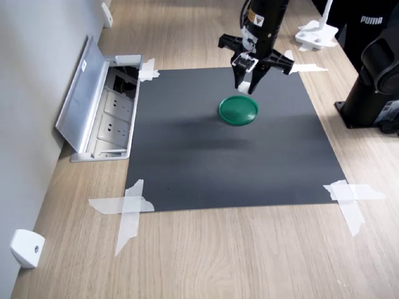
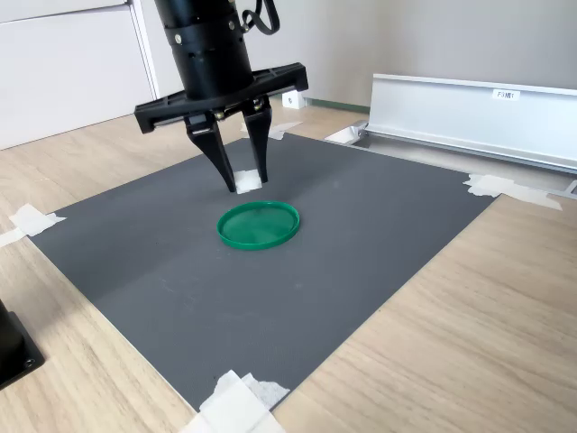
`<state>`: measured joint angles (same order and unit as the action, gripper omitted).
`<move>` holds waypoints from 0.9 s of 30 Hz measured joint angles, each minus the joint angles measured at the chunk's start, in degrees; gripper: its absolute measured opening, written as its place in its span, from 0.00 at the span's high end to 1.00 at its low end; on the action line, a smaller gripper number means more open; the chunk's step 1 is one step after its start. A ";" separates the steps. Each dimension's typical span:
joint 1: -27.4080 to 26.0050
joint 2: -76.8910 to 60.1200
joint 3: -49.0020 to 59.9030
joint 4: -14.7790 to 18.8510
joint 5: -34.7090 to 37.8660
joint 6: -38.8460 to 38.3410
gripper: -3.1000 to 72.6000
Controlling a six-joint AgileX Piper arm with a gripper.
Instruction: Grasp a white terminal and put it on the green lid.
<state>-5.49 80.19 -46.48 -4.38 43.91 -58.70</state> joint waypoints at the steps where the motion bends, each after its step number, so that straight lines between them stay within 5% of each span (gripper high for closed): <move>1: 0.00 0.50 0.00 0.00 -0.31 0.00 0.61; 19: 0.00 8.99 0.17 -0.28 -4.91 -0.04 0.59; 27: 0.00 9.17 0.17 1.70 -7.98 -0.36 0.25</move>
<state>-5.49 89.37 -46.31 -2.68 35.93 -59.05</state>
